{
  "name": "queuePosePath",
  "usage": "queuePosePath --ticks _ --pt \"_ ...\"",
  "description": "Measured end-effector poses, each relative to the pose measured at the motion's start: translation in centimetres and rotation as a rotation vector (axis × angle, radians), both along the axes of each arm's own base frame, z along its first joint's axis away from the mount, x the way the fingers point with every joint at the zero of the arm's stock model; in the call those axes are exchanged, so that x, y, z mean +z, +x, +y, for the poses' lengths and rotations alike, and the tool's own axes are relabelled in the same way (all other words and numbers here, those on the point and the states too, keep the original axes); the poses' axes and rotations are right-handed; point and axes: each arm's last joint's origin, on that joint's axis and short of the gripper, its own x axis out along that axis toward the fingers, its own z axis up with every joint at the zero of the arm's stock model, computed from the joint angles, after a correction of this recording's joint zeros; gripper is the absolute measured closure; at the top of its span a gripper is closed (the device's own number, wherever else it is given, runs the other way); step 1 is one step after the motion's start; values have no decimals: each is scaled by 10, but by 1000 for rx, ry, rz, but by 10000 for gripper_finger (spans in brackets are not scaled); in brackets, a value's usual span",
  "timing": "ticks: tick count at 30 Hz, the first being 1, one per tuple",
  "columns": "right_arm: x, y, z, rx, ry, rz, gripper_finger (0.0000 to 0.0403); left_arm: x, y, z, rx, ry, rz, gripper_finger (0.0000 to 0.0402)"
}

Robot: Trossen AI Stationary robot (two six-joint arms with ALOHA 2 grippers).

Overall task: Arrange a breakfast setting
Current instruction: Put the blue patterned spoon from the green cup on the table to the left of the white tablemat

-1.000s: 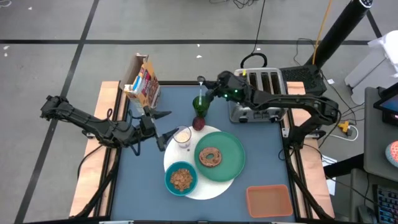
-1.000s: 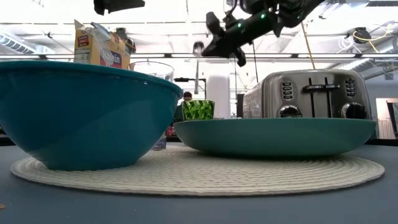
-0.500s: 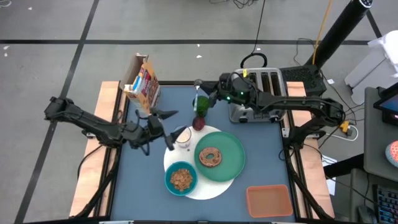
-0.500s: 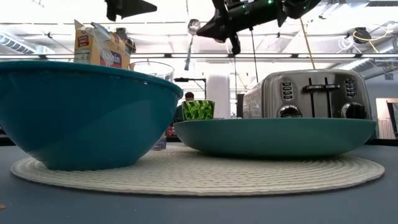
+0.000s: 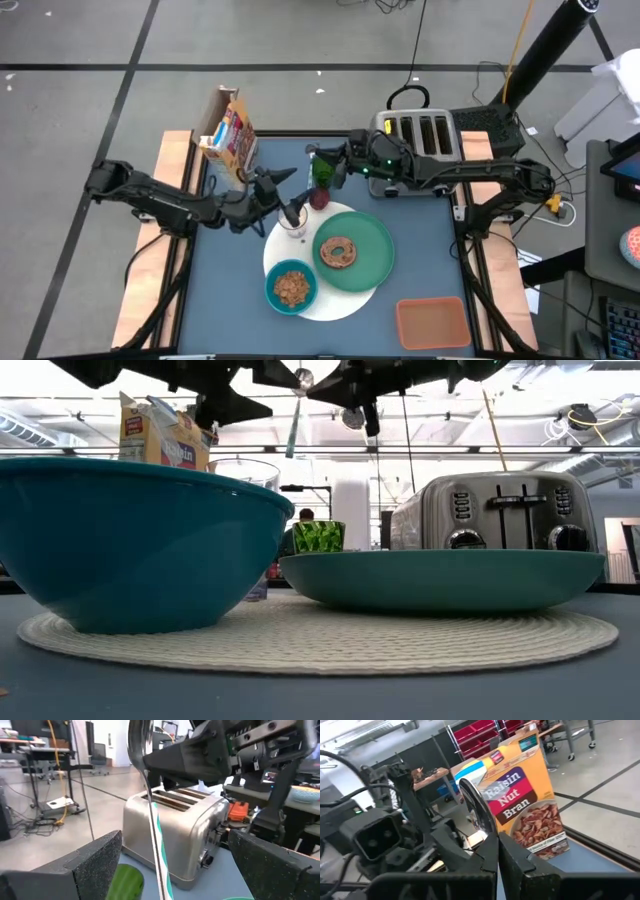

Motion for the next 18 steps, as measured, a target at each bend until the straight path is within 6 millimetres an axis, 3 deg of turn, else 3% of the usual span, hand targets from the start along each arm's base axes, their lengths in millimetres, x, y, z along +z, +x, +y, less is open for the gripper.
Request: queuePosePath --ticks 12,18 --pt "6 4 20 62 -36 -52 403 -8 6 5 -75 -52 2 31" --pt "6 4 22 67 -36 -52 403 -9 7 5 -77 -52 12 85"
